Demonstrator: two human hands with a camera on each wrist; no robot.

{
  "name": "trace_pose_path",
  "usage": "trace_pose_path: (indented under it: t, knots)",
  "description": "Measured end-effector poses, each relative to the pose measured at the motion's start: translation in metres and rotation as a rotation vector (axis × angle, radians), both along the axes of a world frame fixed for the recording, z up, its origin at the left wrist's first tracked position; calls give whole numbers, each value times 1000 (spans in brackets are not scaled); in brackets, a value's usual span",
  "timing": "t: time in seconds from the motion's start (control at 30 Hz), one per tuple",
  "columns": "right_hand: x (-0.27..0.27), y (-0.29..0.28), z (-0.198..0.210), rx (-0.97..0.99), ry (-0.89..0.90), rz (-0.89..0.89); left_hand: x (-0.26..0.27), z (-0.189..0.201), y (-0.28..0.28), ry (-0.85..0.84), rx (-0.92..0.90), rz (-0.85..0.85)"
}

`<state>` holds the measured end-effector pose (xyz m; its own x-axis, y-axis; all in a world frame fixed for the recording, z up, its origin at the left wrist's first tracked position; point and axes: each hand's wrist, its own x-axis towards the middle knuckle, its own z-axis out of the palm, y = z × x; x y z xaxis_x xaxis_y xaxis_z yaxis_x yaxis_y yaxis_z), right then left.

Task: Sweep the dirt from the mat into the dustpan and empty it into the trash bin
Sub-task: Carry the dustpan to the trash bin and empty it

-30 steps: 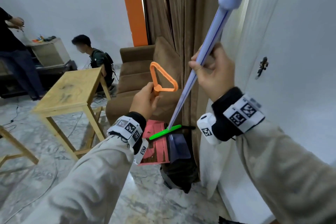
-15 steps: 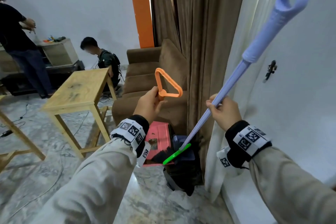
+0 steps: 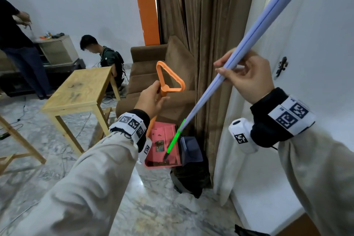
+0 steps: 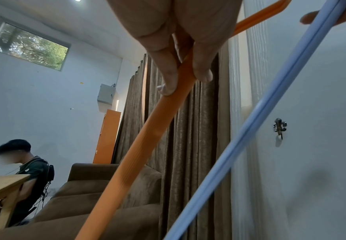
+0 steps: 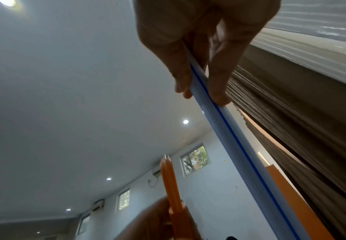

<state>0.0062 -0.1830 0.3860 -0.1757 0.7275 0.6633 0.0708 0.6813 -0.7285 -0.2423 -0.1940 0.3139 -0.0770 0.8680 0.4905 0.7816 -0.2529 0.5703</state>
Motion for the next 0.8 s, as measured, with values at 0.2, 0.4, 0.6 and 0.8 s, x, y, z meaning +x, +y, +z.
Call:
trace_pose_path:
  t: [0.2,0.4,0.6,0.8]
  knots:
    - [-21,19,-67,-83,73,-88,5,-6,-3,42,16,-51]
    - [8,34,-116,-191,-82,-1,-1,-6,-5,31,20,-59]
    - [15,23,-77,-133,-65,68,10,-3,4,50,-15,-98]
    - [10,23,-60,-45,140,-82,11,-1,9,69,-15,-96]
